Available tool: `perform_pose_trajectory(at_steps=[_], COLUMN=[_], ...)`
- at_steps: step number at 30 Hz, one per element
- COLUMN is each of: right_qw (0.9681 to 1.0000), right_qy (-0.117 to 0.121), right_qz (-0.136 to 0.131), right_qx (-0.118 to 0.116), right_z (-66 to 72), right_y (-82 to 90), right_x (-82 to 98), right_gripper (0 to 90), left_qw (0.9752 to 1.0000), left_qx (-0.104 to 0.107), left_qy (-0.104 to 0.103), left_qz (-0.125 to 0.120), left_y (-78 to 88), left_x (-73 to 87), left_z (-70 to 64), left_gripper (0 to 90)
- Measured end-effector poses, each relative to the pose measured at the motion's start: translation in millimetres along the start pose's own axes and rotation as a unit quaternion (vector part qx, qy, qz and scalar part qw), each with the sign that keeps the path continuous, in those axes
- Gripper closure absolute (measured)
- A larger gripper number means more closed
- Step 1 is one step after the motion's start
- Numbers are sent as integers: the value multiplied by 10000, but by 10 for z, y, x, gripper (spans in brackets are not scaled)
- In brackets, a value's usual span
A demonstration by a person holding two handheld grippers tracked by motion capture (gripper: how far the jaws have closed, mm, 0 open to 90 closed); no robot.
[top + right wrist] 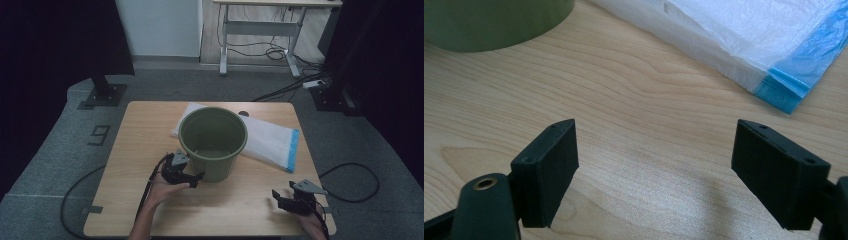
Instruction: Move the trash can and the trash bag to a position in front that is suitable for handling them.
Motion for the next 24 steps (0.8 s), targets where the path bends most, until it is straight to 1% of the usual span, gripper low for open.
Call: perform_pose_trajectory(at_steps=[3,6,8,9,10,12,13,14,15,16,18,19,20,21,22,23,24], right_qw=[10000,10000,10000,10000,10000,10000,10000,10000,10000,10000,10000,10000,10000,10000,10000,10000,10000], right_qy=[7,11,1,-6,-6,-9,-26,-26,-48,-48,-49,-46,-46,-41,-41,-32,-32], right_qz=[5,-6,-12,-20,-20,-28,-29,-29,-33,-33,-32,-18,-18,-6,-6,3,3], right_qx=[2,10,12,15,15,4,-9,-9,-6,-6,3,8,8,10,10,11,11], right_z=[0,-5,-10,-13,-13,-17,-23,-23,-29,-29,-32,-31,-31,-28,-28,-25,-25], right_y=[3,8,13,18,18,24,27,27,31,31,33,29,29,23,23,19,19], right_x=[2,0,-1,-1,-1,0,-4,-4,-6,-6,-5,-2,-2,1,1,2,2], right_gripper=[181,182,182,181,181,181,181,181,181,181,181,181,181,181,181,181,181], left_qw=[10000,10000,9999,9999,9999,9999,9999,9999,9998,9998,9998,9997,9997,9996,9996,9996,9996], left_qx=[-48,-46,-62,-74,-74,-93,-117,-117,-129,-129,-132,-163,-163,-155,-155,-175,-175], left_qy=[-21,-17,-10,-20,-20,22,87,87,114,114,153,167,167,217,217,231,231], left_qz=[-32,-47,-88,-106,-106,-119,-70,-70,-38,-38,9,24,24,27,27,62,62], left_y=[0,13,45,88,88,139,167,167,197,197,224,245,245,264,264,284,284], left_x=[-46,-53,-50,-35,-35,3,57,57,125,125,198,271,271,340,340,401,401], left_z=[-4,-8,-17,-24,-24,-24,-13,-13,-7,-7,-2,7,7,16,16,29,29], left_gripper=[57,61,67,66,66,66,59,59,59,59,59,59,58,59,58,56,57])
Point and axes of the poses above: each handheld gripper's, and its own axes: y roughly backward along the jaws, x roughly out of its underside, z roughly to its left, the point moved 5 cm from there along -y, roughly forward along the jaws, and after that the axes turned 9 degrees about z, right-handed, at the moved point
